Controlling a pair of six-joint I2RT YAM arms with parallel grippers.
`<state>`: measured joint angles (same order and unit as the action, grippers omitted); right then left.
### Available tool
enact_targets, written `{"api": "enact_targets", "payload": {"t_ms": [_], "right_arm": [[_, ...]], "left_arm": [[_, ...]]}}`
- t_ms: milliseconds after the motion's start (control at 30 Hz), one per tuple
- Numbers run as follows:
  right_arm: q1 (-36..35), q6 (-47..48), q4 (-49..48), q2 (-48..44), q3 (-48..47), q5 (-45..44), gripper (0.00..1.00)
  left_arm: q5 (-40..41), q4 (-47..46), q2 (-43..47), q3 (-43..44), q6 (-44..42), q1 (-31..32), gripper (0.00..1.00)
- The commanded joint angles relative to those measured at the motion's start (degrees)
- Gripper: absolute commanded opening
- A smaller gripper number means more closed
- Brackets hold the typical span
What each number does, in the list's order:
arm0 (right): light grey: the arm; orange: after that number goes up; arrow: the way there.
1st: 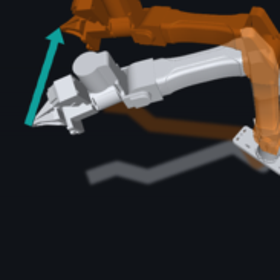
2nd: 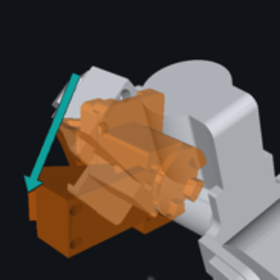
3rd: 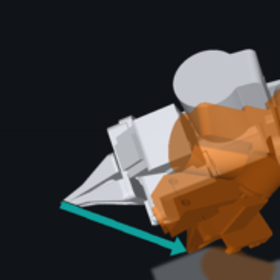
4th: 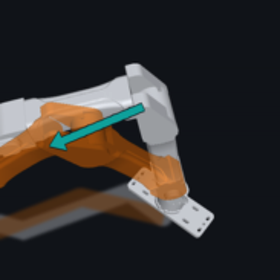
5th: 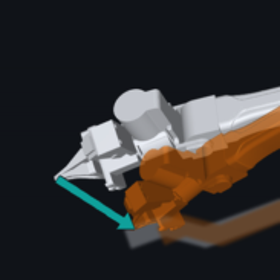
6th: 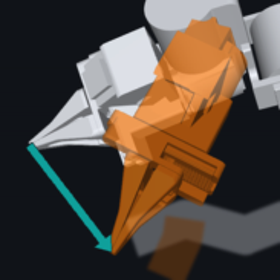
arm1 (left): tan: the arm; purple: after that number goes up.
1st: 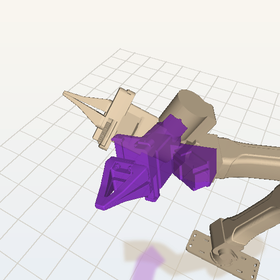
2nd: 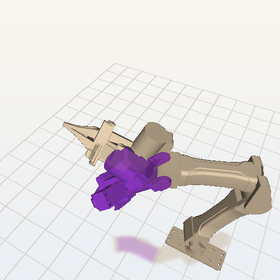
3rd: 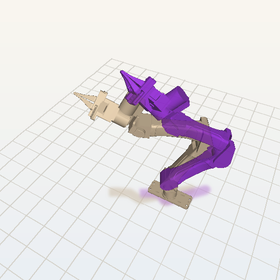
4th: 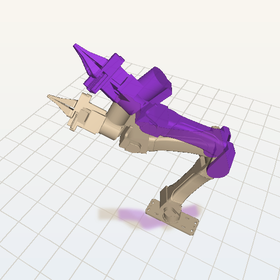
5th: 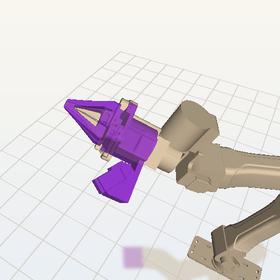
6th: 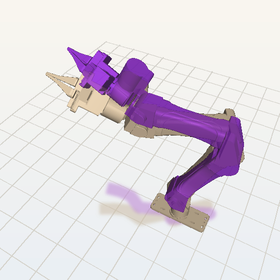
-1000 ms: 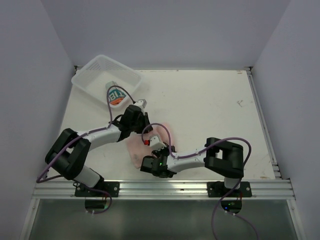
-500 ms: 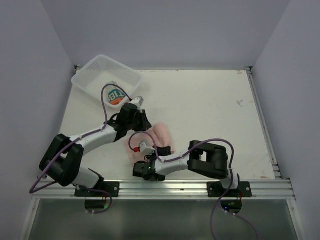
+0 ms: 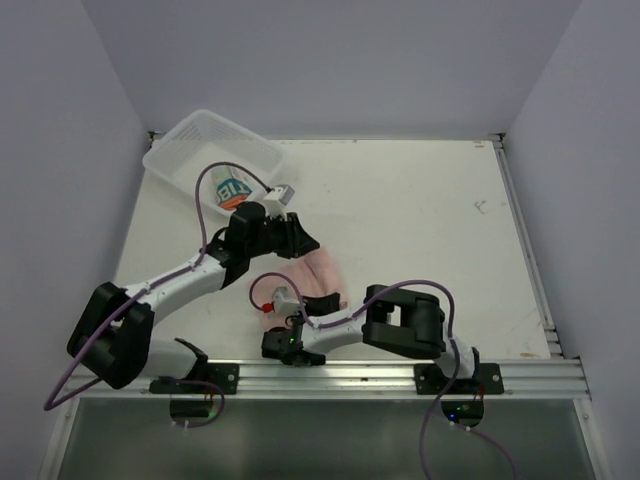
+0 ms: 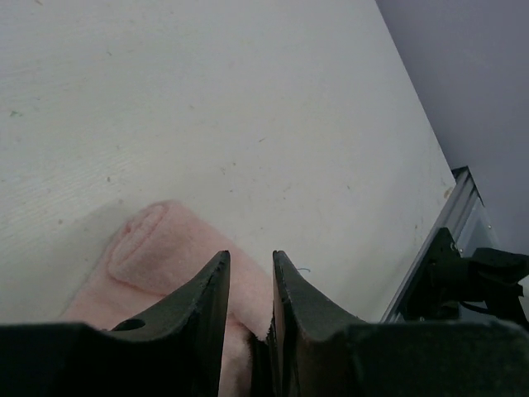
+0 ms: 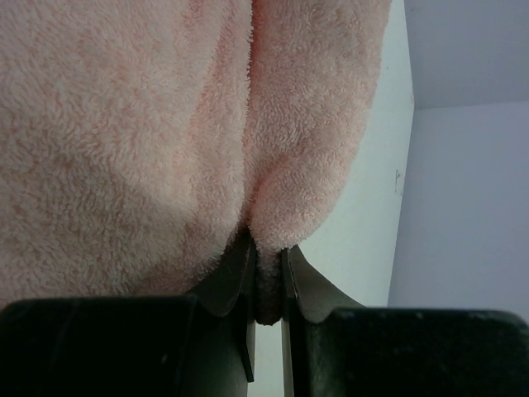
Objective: Roll the towels
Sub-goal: Roll the towel
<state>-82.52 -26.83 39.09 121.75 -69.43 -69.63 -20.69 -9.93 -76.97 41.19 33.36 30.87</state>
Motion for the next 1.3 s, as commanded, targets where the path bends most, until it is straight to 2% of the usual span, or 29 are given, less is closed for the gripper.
{"api": "enact_targets", "payload": {"t_ms": [0, 267, 767, 867, 1000, 1200, 1267], "right_arm": [[-0.2, -2.4, -6.0, 3.6, -0.3, 12.8, 0.0], [-0.1, -2.5, -5.7, 4.6, -0.6, 13.4, 0.0], [1.1, -3.4, -8.4, 1.2, 1.8, 15.6, 0.0], [1.1, -4.2, -8.4, -1.2, 2.4, 15.9, 0.05], [1.1, -4.5, -9.8, -7.0, 3.8, 16.4, 0.17], [1.1, -4.5, -9.2, -12.2, 3.4, 17.1, 0.3], [1.1, -5.2, -9.3, -14.5, 3.7, 17.2, 0.38]], "left_arm": [[-11.3, -9.9, -2.4, -1.9, -0.1, 0.1, 0.31], [-13.3, -13.9, -10.5, -2.4, -0.6, 2.6, 0.31], [-4.5, -13.6, -21.6, -5.2, -1.5, 3.0, 0.3], [-4.1, -14.1, -23.1, -5.2, -1.5, 2.9, 0.3], [-3.7, -15.1, -24.7, -5.2, -1.0, 2.9, 0.3], [-2.3, -14.5, -25.2, -5.2, -1.5, 2.9, 0.3], [-2.1, -14.2, -25.2, -5.2, -1.5, 2.9, 0.3]]}}
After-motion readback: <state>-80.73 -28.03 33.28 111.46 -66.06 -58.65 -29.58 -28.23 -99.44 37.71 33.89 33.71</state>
